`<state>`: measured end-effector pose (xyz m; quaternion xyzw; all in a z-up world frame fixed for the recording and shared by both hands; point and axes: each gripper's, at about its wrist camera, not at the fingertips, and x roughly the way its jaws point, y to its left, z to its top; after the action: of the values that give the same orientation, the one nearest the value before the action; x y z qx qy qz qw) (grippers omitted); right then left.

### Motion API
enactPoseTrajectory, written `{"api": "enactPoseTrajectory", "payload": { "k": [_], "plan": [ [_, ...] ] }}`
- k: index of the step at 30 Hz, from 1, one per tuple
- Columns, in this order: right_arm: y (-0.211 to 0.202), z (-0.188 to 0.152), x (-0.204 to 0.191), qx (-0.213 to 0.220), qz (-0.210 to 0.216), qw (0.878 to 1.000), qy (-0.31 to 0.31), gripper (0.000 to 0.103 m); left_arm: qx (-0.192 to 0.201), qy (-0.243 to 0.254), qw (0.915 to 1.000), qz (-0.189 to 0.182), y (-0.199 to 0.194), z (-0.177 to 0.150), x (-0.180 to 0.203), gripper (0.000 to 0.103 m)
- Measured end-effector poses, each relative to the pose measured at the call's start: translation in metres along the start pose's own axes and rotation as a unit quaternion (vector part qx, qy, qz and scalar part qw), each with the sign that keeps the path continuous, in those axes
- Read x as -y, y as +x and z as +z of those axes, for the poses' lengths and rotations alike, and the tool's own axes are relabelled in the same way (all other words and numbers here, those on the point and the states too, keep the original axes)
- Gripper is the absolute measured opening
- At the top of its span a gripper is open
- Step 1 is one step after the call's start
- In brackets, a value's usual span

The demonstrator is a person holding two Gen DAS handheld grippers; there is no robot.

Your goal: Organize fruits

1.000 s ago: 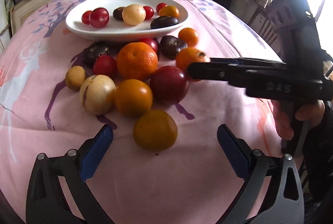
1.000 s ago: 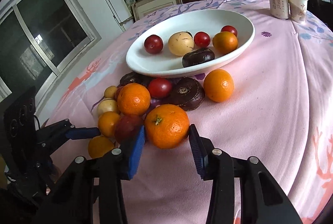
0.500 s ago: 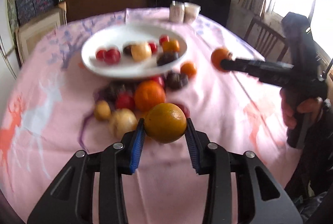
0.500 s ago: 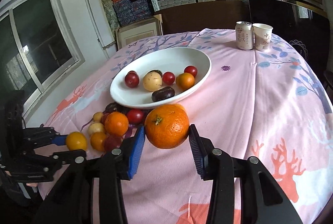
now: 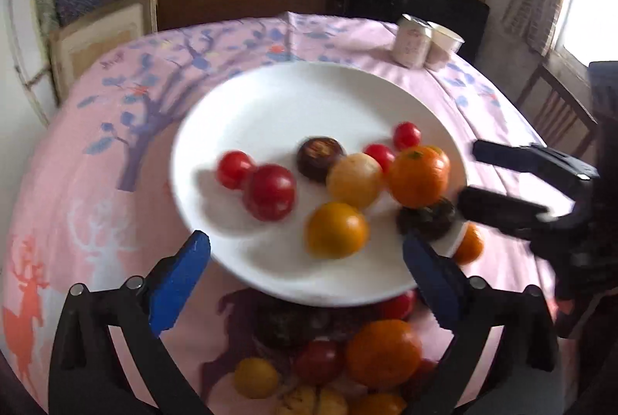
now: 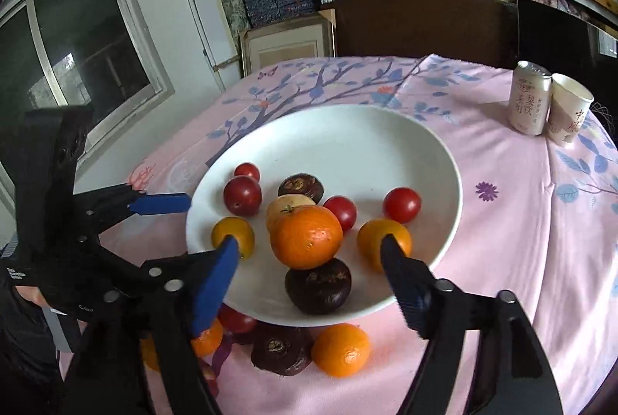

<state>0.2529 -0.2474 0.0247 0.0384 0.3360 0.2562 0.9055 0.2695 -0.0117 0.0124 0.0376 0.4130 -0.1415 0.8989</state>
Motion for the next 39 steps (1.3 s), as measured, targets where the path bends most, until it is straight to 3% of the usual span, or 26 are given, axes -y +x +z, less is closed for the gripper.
{"api": "enactPoseTrajectory", "payload": {
  "k": [2,4,8,12,18,22,23,24,25,26,28,30,34,35,36,37,39],
  "plan": [
    [-0.021,-0.003,-0.003,0.022,-0.017,0.999,-0.018,0.091,0.024,-0.004,0.9997,0.01,-0.015,-0.003,-0.006,0.098],
    [-0.037,-0.01,-0.009,0.03,-0.043,0.998,-0.04,0.098,0.037,-0.023,0.999,-0.009,-0.033,-0.009,-0.013,0.098],
    [-0.04,-0.035,-0.015,-0.007,-0.095,0.993,-0.075,0.098,0.033,-0.035,0.9974,-0.053,-0.066,-0.041,-0.013,0.098],
    [-0.018,-0.061,-0.011,-0.059,-0.129,0.987,-0.077,0.098,0.005,0.023,0.999,-0.038,-0.08,-0.086,0.011,0.098],
    [0.016,-0.075,-0.008,-0.106,-0.139,0.98,-0.093,0.098,-0.054,0.035,0.997,-0.044,-0.058,-0.133,0.035,0.098],
    [0.016,-0.065,-0.003,-0.09,-0.083,0.989,-0.085,0.097,-0.058,0.039,0.997,-0.034,-0.046,-0.136,0.042,0.098],
    [0.018,-0.065,-0.002,-0.097,-0.07,0.989,-0.085,0.095,-0.059,0.035,0.9969,-0.038,-0.046,-0.133,0.041,0.098],
    [0.019,-0.066,-0.002,-0.103,-0.048,0.99,-0.081,0.086,-0.061,0.028,0.9969,-0.04,-0.045,-0.13,0.04,0.098],
    [0.016,-0.067,-0.002,-0.104,-0.024,0.991,-0.077,0.068,-0.066,0.023,0.9968,-0.039,-0.044,-0.127,0.038,0.098],
    [0.014,-0.069,-0.004,-0.105,-0.002,0.992,-0.075,0.057,-0.065,0.019,0.997,-0.038,-0.042,-0.125,0.037,0.098],
    [0.012,-0.072,-0.007,-0.102,-0.025,0.991,-0.081,0.036,-0.065,0.012,0.9972,-0.035,-0.038,-0.121,0.035,0.098],
    [0.01,-0.071,-0.003,-0.099,-0.024,0.992,-0.07,0.03,-0.062,0.006,0.9975,-0.033,-0.034,-0.116,0.035,0.098],
    [-0.003,-0.072,-0.007,-0.078,-0.027,0.994,-0.078,0.027,-0.053,0.004,0.9981,-0.031,-0.035,-0.114,0.033,0.086],
    [-0.008,-0.072,-0.009,-0.069,-0.03,0.994,-0.082,0.026,-0.052,0.007,0.9983,-0.026,-0.035,-0.114,0.033,0.076],
    [-0.012,-0.072,-0.009,-0.064,-0.031,0.994,-0.082,0.018,-0.05,0.012,0.9987,-0.001,-0.038,-0.116,0.033,0.066],
    [-0.017,-0.072,-0.01,-0.058,-0.031,0.994,-0.082,0.007,-0.052,0.016,0.9985,-0.006,-0.039,-0.117,0.032,0.061],
    [-0.026,-0.071,-0.01,-0.049,-0.032,0.995,-0.081,0.007,-0.049,0.023,0.9983,-0.021,-0.044,-0.12,0.031,0.048]
  ]
}}
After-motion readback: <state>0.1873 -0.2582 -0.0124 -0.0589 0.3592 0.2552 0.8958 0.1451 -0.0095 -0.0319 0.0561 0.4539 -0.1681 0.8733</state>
